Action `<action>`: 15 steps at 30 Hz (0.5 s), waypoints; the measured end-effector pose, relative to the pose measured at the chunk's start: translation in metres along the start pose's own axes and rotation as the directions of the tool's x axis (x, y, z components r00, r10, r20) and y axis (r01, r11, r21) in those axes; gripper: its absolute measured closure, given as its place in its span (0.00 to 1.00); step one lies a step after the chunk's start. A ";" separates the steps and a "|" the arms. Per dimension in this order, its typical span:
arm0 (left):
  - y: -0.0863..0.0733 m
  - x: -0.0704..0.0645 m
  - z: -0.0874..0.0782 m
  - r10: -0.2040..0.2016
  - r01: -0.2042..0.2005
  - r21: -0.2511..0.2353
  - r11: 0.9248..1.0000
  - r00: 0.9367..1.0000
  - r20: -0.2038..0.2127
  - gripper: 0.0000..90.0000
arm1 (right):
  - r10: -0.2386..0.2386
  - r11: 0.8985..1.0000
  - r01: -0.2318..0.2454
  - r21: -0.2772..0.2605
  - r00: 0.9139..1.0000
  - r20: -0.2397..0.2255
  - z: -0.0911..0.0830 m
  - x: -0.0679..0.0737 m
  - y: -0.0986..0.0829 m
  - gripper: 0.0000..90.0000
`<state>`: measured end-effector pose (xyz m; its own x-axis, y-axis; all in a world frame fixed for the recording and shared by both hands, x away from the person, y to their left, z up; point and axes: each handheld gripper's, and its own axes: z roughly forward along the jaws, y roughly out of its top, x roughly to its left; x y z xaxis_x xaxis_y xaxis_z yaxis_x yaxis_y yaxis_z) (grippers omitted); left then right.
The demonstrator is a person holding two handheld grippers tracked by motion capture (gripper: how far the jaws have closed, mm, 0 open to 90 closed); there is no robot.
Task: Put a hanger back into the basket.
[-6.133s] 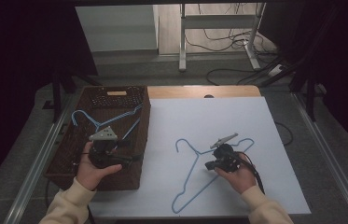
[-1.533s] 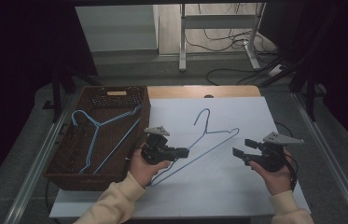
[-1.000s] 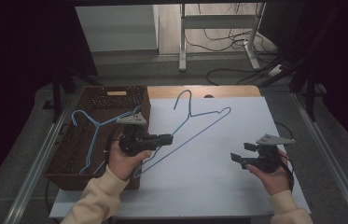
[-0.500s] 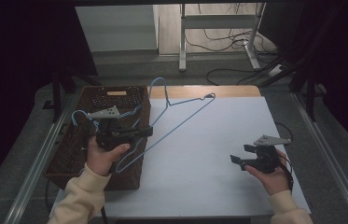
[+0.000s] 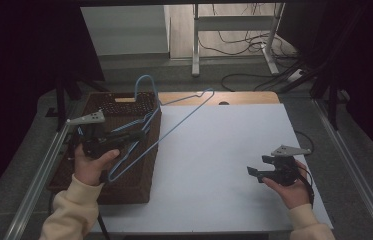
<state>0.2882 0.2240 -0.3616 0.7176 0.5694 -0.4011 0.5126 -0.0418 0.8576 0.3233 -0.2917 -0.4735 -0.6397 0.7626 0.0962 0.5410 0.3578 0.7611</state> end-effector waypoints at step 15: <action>-0.008 0.034 -0.033 -0.064 0.060 -0.061 0.996 0.996 -0.066 0.96 | -0.007 1.000 0.007 0.015 1.000 0.003 0.003 0.001 -0.001 0.25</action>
<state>0.2930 0.2710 -0.3710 0.6509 0.6237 -0.4328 0.5250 0.0420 0.8500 0.3237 -0.2895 -0.4755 -0.6416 0.7619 0.0888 0.5446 0.3709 0.7522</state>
